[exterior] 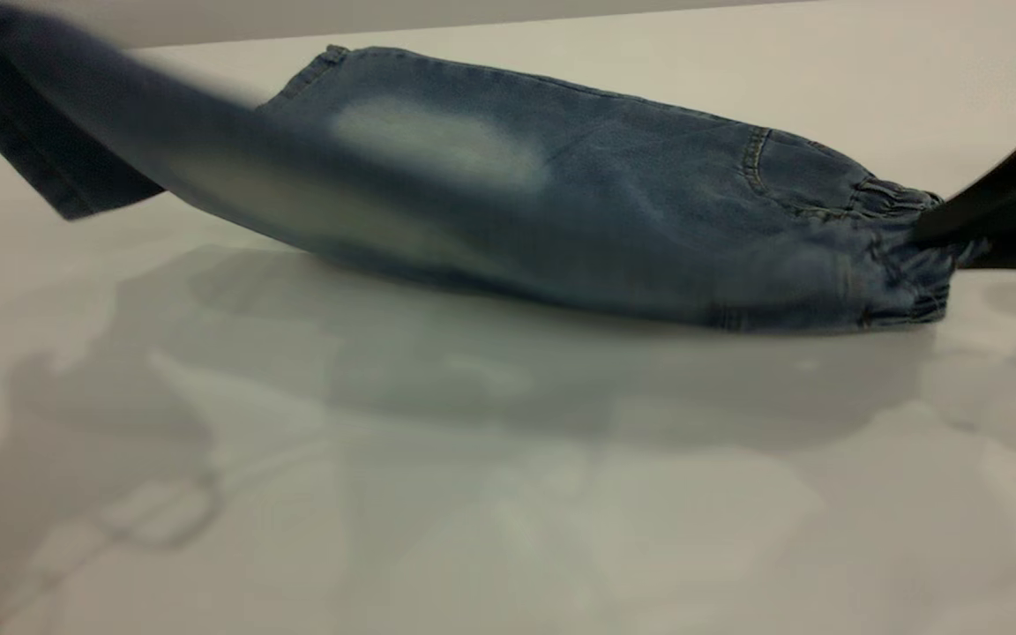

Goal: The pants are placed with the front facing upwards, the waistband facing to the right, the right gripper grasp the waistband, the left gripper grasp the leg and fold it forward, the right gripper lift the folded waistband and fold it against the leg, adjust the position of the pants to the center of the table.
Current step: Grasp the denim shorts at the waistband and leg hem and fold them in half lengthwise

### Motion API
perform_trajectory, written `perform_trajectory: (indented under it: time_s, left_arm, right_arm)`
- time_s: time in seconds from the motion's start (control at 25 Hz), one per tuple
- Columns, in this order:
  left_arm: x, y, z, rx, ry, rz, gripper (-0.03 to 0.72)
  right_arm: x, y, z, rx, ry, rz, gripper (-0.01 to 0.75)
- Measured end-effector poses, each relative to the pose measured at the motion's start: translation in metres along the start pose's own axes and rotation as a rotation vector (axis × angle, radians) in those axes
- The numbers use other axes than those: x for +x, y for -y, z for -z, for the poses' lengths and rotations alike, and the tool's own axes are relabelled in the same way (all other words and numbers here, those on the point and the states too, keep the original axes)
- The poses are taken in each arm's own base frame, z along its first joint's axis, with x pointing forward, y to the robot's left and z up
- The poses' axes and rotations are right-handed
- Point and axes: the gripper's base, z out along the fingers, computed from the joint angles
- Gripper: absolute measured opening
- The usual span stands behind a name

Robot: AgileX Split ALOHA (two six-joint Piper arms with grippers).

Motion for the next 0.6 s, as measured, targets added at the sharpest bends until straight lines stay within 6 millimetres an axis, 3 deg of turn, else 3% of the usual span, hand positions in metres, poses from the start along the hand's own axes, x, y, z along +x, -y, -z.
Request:
perform_trajectory:
  time_s: [0.16,0.32,0.6]
  left_arm:
    - [0.009,-0.012,-0.01,-0.06,0.006,0.034,0.053]
    - [0.002,-0.022,-0.031,-0.084,0.047,0.037,0.053]
    - [-0.004,-0.038,-0.089,-0.067,0.05,0.069,0.053]
  right_arm:
    - [-0.007,-0.004,0.0,-0.026,0.053,0.005,0.046]
    - [-0.018,-0.009,0.001,-0.033,0.081,0.042,0.046]
    - [-0.039,-0.016,0.002,-0.003,0.147,0.063,0.046]
